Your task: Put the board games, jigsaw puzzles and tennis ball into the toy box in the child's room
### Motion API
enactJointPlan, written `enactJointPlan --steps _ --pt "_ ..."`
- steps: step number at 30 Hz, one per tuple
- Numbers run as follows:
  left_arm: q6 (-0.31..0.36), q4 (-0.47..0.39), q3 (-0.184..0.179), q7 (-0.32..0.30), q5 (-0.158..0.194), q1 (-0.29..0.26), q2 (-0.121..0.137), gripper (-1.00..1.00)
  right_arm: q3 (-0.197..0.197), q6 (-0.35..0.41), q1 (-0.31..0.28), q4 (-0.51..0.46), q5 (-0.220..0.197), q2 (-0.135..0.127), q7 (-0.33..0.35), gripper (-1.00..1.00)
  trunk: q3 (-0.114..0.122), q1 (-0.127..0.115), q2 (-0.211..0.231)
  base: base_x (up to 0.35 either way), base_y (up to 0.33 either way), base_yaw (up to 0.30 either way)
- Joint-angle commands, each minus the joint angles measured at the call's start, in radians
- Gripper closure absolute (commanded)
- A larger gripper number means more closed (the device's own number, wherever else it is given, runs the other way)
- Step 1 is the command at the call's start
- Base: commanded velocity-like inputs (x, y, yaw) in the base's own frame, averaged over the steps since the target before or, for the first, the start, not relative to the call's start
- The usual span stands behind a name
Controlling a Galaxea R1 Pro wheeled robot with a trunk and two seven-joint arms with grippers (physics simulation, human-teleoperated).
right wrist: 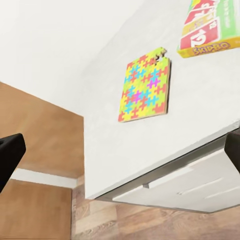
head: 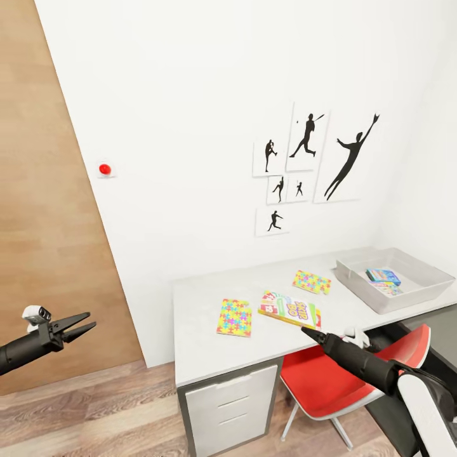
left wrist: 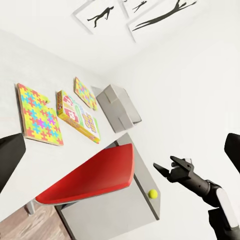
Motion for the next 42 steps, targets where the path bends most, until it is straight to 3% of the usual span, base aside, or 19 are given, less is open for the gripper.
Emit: enactJointPlan --steps 1,12,35,42 --pt "0.01 0.0 0.0 -0.004 -0.001 -0.001 0.0 -1.0 -0.001 0.005 -0.001 0.0 0.009 0.0 0.011 -1.0 -0.002 0.001 -0.002 0.0 0.0 0.211" --pt "0.01 0.0 0.0 -0.004 -0.001 -0.001 0.001 -1.0 0.0 0.004 -0.002 0.0 0.009 0.001 0.015 -1.0 -0.002 0.001 -0.002 -0.014 0.0 0.207" --pt "0.01 0.0 0.0 -0.004 -0.001 -0.001 0.001 -1.0 0.003 -0.001 -0.002 0.0 0.009 0.011 0.005 -1.0 -0.002 0.001 -0.002 -0.081 0.012 0.009" --pt "0.01 0.0 0.0 -0.003 -0.001 -0.001 -0.001 -1.0 0.004 -0.001 -0.003 0.0 0.009 0.014 -0.026 -1.0 -0.002 0.001 -0.002 0.003 0.0 0.0"
